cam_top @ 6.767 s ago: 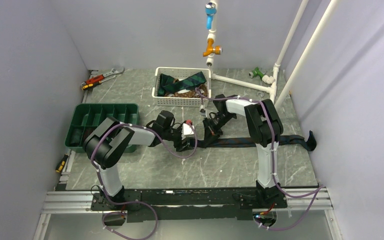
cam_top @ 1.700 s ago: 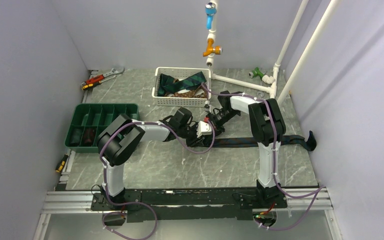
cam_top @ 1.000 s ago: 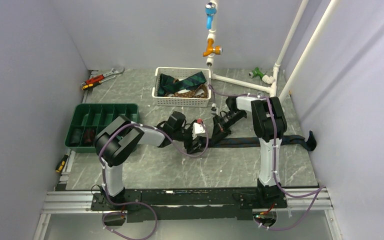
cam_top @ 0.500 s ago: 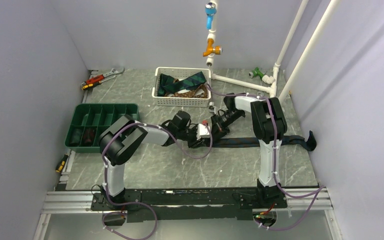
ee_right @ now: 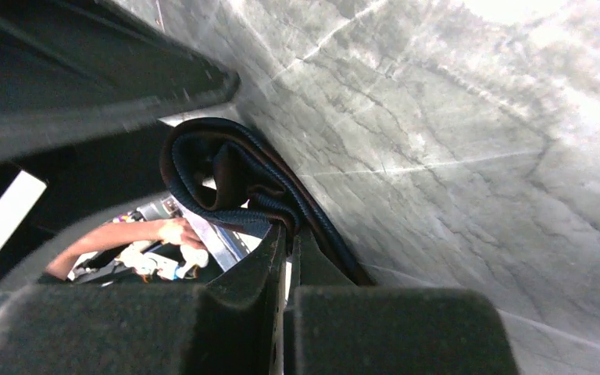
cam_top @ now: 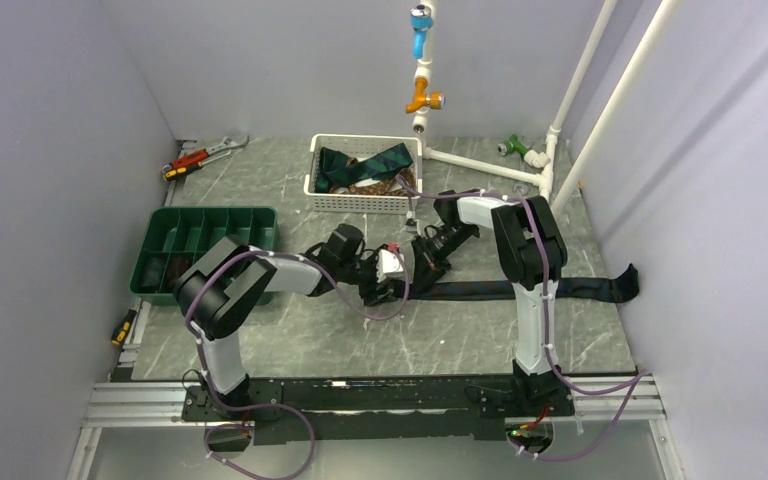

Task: Roll the ties
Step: Roll the tie at the center of the board.

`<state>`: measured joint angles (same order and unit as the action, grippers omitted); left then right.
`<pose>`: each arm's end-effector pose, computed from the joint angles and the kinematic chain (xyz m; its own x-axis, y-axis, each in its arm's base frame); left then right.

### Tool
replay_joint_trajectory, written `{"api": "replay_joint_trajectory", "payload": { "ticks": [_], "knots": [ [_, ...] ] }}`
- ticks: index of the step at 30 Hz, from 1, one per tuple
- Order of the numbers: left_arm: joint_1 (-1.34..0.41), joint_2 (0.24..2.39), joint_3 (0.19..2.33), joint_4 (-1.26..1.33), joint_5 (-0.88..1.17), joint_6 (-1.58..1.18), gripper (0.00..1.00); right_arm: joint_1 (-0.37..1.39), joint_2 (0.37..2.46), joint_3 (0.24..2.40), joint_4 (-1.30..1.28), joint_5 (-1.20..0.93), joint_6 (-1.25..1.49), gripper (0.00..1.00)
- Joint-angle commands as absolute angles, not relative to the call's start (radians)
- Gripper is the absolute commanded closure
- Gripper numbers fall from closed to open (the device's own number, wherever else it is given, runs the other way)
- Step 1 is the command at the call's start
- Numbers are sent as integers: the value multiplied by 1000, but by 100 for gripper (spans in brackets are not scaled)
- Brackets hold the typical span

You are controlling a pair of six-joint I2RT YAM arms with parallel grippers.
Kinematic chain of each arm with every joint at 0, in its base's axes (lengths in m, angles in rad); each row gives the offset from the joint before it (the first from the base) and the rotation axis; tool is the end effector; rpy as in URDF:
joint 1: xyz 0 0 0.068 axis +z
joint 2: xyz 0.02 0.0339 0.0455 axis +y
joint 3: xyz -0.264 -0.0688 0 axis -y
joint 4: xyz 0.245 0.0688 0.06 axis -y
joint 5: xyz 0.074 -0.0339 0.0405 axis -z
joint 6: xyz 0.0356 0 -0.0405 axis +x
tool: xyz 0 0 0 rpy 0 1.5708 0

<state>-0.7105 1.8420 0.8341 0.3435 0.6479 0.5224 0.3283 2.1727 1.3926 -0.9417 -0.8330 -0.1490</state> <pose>0.2534 -0.2464 0.1295 0.0341 0.4955 -0.8680 0.9960 0.0546 0.0703 0.3428 0.1446 0.1046 -0.9089 -0.4151 0.0402 -0.2492 0.6179 0.7458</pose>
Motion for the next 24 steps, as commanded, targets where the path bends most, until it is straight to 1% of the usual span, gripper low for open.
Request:
{"api": "replay_joint_trajectory", "payload": {
  "ticks": [1, 6, 9, 12, 15, 17, 19, 21, 22, 24],
  "knots": [
    [-663, 1806, 755, 349, 684, 464, 30, 330, 2186, 1353, -892, -631, -180, 100],
    [-652, 1827, 766, 377, 756, 466, 34, 330, 2190, 1354, -874, -592, -162, 100],
    [-664, 1845, 796, 403, 765, 442, 34, 329, 2191, 1350, -861, -586, -158, 100],
    [-672, 1877, 829, 410, 760, 419, 30, 328, 2187, 1351, -855, -593, -158, 100],
    [-694, 1896, 842, 420, 737, 430, 22, 329, 2179, 1358, -856, -615, -155, 100],
    [-720, 1908, 852, 419, 699, 445, 20, 330, 2172, 1369, -860, -648, -156, 100],
    [-742, 1919, 863, 425, 649, 444, 20, 330, 2159, 1380, -863, -688, -155, 100],
    [-760, 1935, 883, 402, 592, 442, 23, 332, 2139, 1389, -864, -744, -148, 100],
    [-765, 1944, 895, 379, 560, 449, 28, 336, 2132, 1395, -867, -771, -144, 100],
    [-766, 1941, 896, 346, 526, 469, 44, 337, 2121, 1405, -877, -810, -131, 100]
  ]
}}
